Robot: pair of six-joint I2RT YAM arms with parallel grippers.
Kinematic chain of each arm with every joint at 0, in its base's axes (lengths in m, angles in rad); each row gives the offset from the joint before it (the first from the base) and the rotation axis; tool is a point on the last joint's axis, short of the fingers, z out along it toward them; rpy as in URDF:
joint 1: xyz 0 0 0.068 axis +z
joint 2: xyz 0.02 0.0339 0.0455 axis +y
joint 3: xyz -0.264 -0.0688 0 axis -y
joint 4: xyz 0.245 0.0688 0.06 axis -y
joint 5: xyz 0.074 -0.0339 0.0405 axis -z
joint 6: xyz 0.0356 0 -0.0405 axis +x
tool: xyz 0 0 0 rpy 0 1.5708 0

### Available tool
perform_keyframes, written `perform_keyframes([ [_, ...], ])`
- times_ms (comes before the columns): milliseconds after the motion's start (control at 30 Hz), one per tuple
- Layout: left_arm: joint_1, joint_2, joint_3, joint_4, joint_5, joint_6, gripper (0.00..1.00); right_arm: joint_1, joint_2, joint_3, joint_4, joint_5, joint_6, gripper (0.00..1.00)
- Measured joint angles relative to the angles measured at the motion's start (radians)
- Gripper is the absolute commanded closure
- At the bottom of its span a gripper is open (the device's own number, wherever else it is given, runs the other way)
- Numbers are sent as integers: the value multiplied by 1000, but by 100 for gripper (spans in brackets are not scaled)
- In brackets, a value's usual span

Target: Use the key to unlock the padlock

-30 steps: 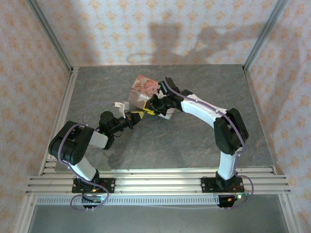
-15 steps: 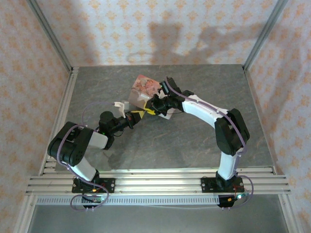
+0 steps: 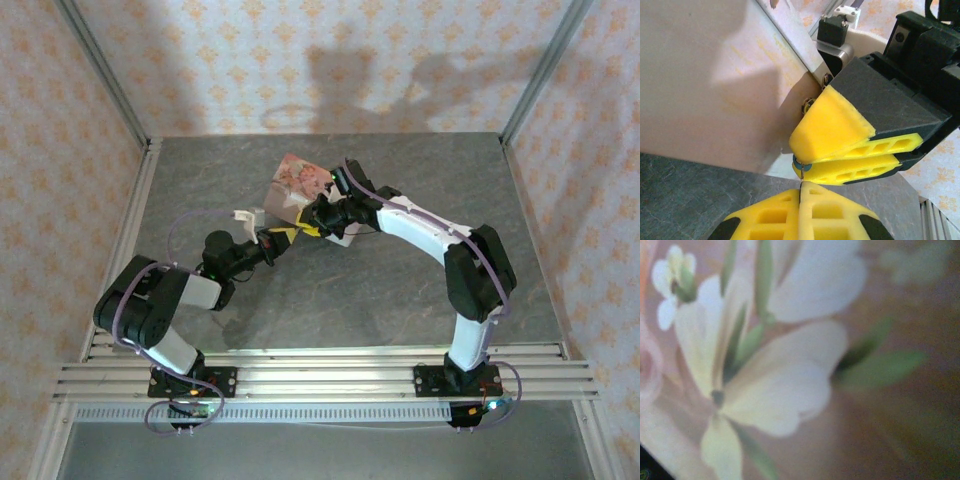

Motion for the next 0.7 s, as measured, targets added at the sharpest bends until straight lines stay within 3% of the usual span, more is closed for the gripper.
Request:
perform_keyframes([
  [700, -39, 21, 1, 9, -46, -4, 100, -3, -12, -20, 48, -2, 64, 100],
])
